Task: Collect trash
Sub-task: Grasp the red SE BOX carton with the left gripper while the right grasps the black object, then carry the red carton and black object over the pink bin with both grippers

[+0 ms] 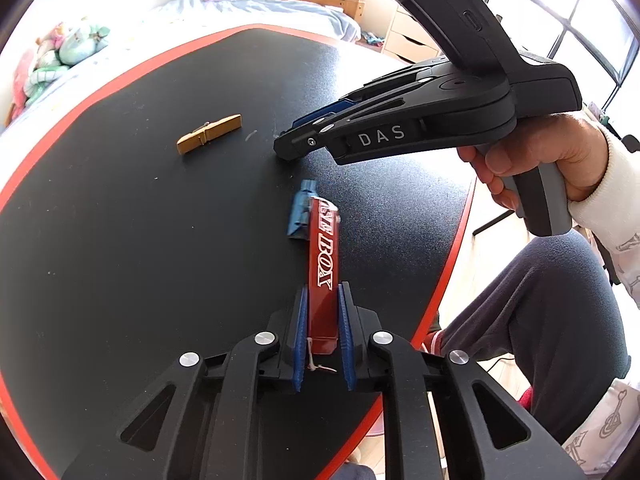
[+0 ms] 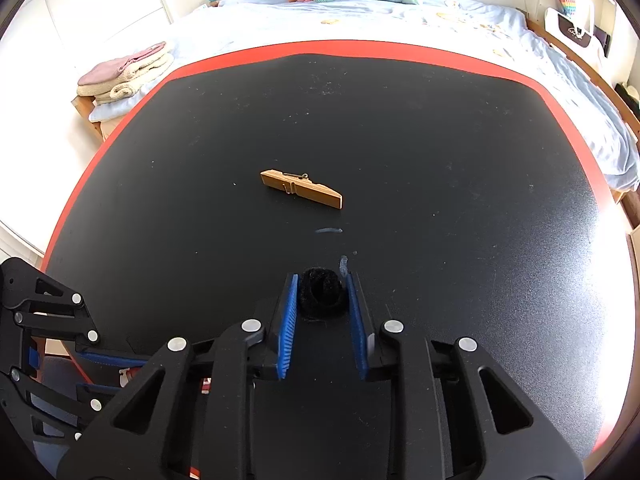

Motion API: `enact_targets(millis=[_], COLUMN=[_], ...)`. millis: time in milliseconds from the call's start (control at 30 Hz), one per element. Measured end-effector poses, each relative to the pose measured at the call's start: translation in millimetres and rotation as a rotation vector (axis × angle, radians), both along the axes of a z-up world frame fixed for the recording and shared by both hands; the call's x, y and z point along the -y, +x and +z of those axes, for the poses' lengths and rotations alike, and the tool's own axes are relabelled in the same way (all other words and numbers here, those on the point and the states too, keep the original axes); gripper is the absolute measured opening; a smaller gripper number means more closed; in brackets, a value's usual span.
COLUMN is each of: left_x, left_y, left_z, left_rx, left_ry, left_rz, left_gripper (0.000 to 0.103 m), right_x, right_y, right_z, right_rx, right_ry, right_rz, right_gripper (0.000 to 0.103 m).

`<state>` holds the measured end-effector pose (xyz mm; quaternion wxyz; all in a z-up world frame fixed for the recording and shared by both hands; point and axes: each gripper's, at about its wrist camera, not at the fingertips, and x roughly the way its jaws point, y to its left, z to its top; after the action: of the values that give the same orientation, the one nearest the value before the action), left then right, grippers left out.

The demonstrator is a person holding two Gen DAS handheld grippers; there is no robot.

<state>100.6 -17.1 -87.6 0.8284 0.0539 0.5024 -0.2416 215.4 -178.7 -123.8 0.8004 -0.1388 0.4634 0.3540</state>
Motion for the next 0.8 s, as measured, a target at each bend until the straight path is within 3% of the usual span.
enact_targets(millis=[433, 800], left_x=[-11.1, -12.8], left_y=[-17.2, -44.8], left_z=[15.5, 43.9], left_rx=[0.011, 0.063], left_ry=[-0.061, -0.069], left_rz=[0.079, 0.163], left_gripper=[0.014, 0.014], right_x=[25.7, 47.8], right_y=[-19.8, -66.3], right_z=[26.9, 65.1], right_rx=[0.037, 0.075], right_ry=[0.038, 0.077], right_rz=[-0.017, -0.004], right_gripper=[0.022, 0.022])
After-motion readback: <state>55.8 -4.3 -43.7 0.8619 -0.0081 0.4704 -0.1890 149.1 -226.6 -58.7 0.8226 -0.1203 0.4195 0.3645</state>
